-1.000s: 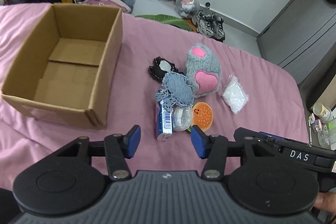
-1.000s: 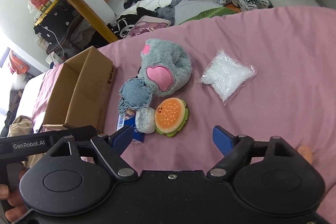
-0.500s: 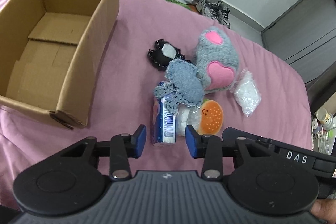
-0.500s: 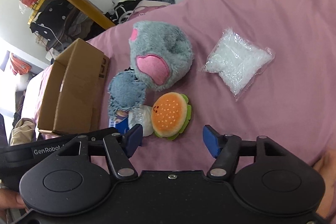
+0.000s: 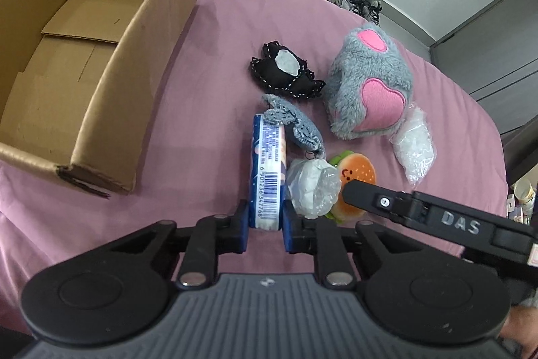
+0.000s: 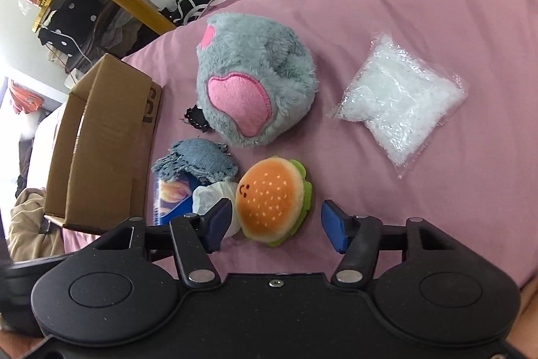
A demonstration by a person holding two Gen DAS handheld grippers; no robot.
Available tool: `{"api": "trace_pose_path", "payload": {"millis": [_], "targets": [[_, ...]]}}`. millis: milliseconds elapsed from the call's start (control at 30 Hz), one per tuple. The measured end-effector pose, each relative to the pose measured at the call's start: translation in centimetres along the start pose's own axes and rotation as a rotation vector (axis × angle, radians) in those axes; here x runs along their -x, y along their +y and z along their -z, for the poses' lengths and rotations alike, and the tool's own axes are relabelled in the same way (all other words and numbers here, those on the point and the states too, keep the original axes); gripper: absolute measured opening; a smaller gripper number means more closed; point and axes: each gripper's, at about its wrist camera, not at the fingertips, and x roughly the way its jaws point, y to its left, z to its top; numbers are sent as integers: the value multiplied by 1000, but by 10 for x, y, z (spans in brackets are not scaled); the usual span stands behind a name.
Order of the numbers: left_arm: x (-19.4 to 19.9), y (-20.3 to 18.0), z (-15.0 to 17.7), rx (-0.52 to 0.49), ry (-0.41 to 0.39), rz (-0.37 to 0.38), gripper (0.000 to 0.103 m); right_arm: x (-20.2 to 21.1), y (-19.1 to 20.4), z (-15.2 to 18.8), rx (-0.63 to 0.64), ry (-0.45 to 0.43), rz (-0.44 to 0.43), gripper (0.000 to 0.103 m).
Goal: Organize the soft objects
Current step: 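Close left gripper on blue-white box while right gripper closes on burger plush, then carry blue-white box with left tool while right tool carries burger plush to cardboard box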
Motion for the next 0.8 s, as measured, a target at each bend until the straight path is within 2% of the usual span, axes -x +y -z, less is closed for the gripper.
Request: {"api": "trace_pose_path", "payload": {"millis": [67,100,233,433,800], "targets": [[2,0,1,5,-7,2,18,-3,1,0,3,10,-1,48],[3,0,0,6,-10,4,18,-3,1,0,2,15,-5,39],[11,-1,1,7,-24,3,18,0,0,2,8,10,-15,17],[26,-5,1,5,-49,-2,18,13,-1,8,11,6,-30,8],[59,-9,9,15,-98,4,18,36,13,18,62,-41,1,7]]}}
